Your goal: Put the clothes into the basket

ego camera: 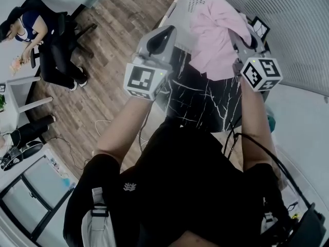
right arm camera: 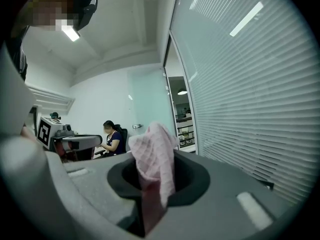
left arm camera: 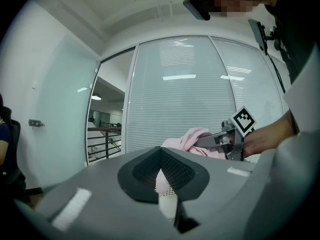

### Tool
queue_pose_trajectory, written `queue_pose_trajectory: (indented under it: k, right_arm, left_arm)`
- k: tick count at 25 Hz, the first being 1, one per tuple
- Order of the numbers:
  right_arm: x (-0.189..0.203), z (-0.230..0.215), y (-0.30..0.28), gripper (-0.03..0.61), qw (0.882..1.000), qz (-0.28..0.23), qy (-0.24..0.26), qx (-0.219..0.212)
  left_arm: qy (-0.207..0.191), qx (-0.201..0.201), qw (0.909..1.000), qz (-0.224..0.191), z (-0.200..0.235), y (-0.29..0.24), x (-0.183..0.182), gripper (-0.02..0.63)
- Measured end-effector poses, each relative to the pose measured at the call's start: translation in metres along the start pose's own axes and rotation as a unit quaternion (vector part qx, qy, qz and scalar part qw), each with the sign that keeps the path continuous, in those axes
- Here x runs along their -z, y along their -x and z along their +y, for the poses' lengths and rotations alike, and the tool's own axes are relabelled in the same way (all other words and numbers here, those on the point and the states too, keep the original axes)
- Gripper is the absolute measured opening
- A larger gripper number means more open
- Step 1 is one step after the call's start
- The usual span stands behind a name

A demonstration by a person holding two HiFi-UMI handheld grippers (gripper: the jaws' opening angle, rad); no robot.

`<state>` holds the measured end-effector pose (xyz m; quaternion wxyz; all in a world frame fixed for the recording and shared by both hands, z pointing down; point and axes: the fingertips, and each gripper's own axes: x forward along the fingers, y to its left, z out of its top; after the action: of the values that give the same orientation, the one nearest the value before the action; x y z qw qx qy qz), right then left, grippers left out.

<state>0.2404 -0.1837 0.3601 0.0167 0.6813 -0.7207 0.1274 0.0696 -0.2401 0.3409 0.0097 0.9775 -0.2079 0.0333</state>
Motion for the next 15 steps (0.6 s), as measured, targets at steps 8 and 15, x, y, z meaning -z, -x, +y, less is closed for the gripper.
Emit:
queue_pose_trajectory:
  k: [8, 15]
  right_arm:
    - [0.023, -0.005, -0.013, 0.081, 1.0, 0.015, -0.014, -0.001]
    - [0.045, -0.024, -0.026, 0.081, 0.999, 0.029, -0.026, 0.003]
  left_arm:
    - [0.001, -0.009, 0.9999, 0.007, 0.008, 0.001, 0.014, 0.006]
    - [0.003, -0.015, 0.9998, 0.011, 0.013, -0.013, 0.029, 0.006]
